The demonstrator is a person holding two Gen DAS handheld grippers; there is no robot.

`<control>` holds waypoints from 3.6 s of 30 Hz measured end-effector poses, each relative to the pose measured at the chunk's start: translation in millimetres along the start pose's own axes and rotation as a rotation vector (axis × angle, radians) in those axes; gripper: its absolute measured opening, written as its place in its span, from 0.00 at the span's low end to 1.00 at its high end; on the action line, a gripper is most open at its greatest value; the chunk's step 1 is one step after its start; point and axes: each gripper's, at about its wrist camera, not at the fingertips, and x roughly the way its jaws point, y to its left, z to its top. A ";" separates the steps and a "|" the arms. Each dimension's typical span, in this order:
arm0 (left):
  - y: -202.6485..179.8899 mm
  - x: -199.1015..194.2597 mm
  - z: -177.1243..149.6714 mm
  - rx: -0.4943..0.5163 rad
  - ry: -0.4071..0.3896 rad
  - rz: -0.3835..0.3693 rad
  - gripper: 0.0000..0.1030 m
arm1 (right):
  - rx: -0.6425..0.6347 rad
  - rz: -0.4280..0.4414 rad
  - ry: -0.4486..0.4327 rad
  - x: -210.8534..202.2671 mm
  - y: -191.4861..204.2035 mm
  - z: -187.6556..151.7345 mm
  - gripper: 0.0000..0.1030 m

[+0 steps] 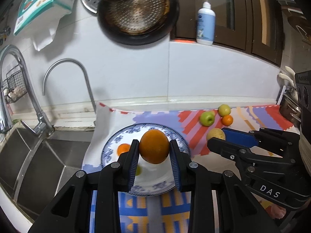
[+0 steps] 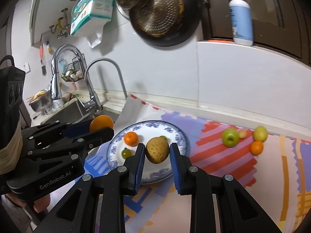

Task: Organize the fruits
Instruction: 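Carry the orange with left tool and yellow fruit with right tool over the plate, then open left gripper to drop the orange while right gripper releases the yellow fruit, then withdraw both tools from the plate toward the green apple and mandarin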

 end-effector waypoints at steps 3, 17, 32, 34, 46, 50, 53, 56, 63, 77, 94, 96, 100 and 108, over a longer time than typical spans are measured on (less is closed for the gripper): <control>12.7 3.1 -4.3 0.001 0.011 0.005 0.30 | 0.002 0.001 0.015 11.5 10.9 -1.2 0.27; 70.2 48.8 -32.5 0.008 0.125 -0.011 0.30 | 0.032 -0.017 0.139 83.3 42.4 -14.2 0.26; 84.5 112.4 -44.8 0.003 0.220 -0.078 0.30 | 0.050 -0.064 0.244 141.1 30.8 -22.1 0.26; 83.7 116.7 -45.4 0.000 0.226 -0.087 0.30 | 0.050 -0.070 0.249 144.0 29.6 -22.5 0.27; 83.0 118.1 -44.2 0.001 0.219 -0.083 0.33 | 0.070 -0.081 0.250 147.0 25.0 -25.4 0.27; 81.3 107.5 -40.8 0.005 0.198 -0.070 0.36 | 0.071 -0.082 0.241 141.1 24.7 -24.3 0.27; 78.8 95.8 -37.6 0.008 0.175 -0.062 0.39 | 0.079 -0.083 0.226 133.5 24.3 -22.9 0.27; 74.9 82.6 -34.2 0.007 0.148 -0.053 0.43 | 0.081 -0.085 0.208 121.6 25.6 -21.7 0.27; 57.1 48.1 -26.9 0.011 0.080 -0.050 0.56 | 0.070 -0.115 0.141 82.7 28.2 -18.7 0.34; 9.9 3.5 -8.3 0.012 -0.032 0.008 0.72 | 0.102 -0.201 0.035 8.4 2.4 -18.8 0.49; -68.8 4.3 17.8 0.006 -0.102 0.025 0.92 | 0.120 -0.286 -0.047 -51.9 -70.4 -19.9 0.64; -76.7 7.0 22.2 0.004 -0.109 0.028 0.94 | 0.116 -0.296 -0.054 -55.6 -79.3 -18.2 0.64; -90.4 15.2 31.0 0.003 -0.114 0.015 0.97 | 0.111 -0.311 -0.060 -58.6 -96.6 -13.6 0.64; -111.7 52.7 45.1 0.039 -0.074 -0.005 0.97 | 0.116 -0.328 -0.044 -45.7 -130.8 -9.7 0.64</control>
